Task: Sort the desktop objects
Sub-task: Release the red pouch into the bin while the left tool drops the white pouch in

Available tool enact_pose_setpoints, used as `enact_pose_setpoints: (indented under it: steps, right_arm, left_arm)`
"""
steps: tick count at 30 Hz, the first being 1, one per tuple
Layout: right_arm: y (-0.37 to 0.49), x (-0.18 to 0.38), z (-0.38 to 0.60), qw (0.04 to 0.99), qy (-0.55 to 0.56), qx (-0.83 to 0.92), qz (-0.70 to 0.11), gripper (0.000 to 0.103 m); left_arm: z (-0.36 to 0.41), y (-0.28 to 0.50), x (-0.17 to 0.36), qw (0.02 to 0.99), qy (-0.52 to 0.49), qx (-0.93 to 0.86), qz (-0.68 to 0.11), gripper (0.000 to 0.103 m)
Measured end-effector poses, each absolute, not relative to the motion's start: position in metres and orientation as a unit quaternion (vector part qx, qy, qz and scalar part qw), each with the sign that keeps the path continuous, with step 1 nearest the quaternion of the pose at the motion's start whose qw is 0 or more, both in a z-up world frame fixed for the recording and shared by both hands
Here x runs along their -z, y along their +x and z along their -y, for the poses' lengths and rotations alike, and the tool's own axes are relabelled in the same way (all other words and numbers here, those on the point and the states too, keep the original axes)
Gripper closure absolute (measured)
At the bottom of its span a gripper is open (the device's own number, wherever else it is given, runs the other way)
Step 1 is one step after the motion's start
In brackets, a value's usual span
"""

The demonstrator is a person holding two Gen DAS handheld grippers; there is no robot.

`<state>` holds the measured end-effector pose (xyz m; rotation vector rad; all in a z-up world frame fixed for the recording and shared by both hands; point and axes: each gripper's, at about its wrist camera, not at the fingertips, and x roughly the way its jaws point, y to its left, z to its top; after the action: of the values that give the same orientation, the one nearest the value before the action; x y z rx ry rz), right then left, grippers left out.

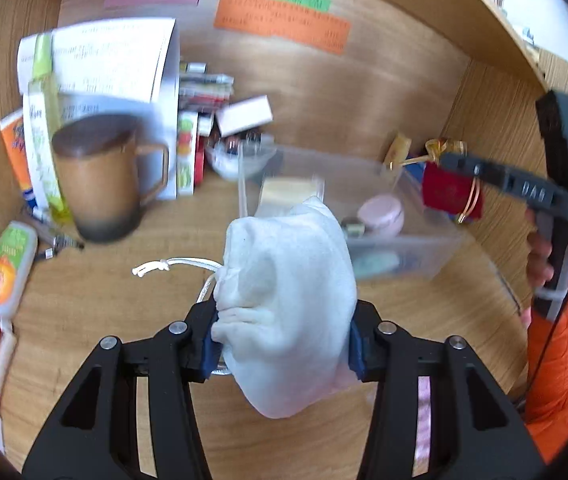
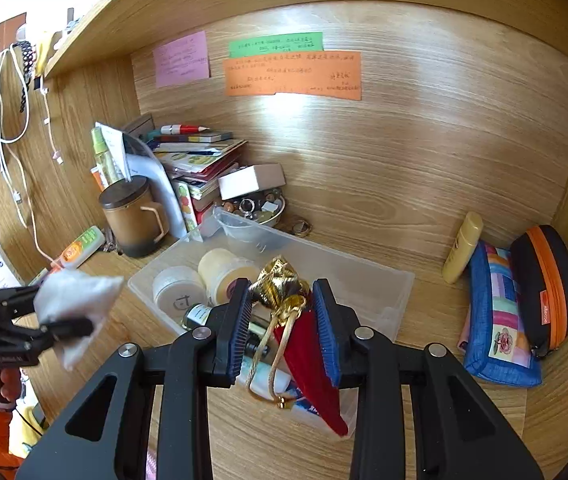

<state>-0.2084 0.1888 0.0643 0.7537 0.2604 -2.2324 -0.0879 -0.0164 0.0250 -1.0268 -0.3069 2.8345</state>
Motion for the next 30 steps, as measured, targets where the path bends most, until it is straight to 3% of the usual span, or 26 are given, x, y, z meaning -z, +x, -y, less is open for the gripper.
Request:
enact_pose_setpoints:
  steps: [30]
  right_arm:
    - [-0.247,-0.017,-0.171,0.381,0.338,0.854,-0.103,0.074]
  left_arm:
    - [-0.034,-0.213,-0.017,0.136,-0.37,-0.916,0.072,0.054]
